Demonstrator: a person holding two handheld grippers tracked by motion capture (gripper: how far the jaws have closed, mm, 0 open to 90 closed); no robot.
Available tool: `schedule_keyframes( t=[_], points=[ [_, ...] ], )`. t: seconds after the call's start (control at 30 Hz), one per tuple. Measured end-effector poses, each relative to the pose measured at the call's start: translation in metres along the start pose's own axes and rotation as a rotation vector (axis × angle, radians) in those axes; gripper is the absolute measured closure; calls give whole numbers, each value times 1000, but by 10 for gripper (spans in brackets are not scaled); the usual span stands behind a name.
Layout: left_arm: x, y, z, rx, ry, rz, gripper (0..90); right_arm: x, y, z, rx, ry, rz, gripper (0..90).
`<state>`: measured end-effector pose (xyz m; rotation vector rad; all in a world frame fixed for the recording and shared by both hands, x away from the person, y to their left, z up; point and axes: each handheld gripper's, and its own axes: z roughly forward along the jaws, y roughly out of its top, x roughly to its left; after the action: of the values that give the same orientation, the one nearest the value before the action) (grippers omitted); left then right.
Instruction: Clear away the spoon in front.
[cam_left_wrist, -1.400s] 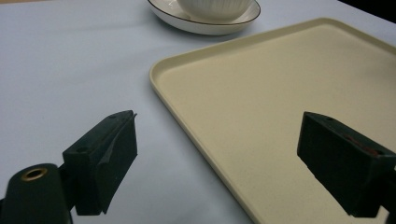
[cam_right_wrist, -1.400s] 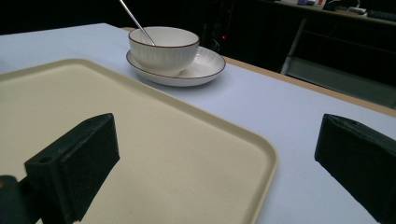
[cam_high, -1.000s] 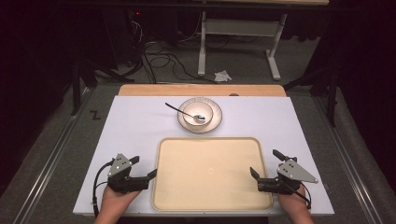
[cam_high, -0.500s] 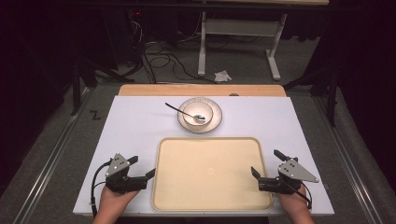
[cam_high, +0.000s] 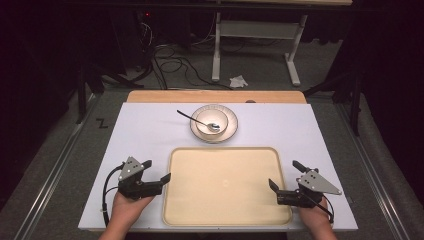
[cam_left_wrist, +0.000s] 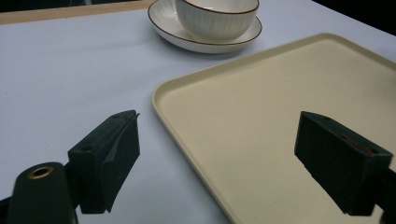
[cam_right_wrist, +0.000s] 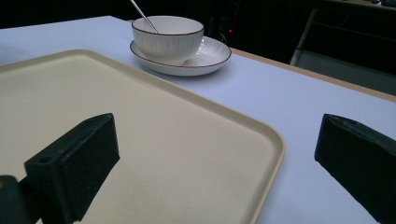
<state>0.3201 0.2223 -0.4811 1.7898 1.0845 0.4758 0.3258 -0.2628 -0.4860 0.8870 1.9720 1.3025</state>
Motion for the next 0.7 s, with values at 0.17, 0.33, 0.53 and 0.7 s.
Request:
schedule_keyframes(
  t=[0.17,0.33,0.53,0.7],
  points=[
    [-4,15,10,-16,2,4,146,-2,2,-2,-28,3,3,4],
    [-9,32,18,-25,2,12,146,-2,1,-2,-22,-3,4,4],
    [-7,47,27,-22,22,24,134,-2,2,-2,-27,-1,9,4],
    [2,58,39,-21,36,-2,136,-2,1,-2,-21,-9,3,4]
  ],
)
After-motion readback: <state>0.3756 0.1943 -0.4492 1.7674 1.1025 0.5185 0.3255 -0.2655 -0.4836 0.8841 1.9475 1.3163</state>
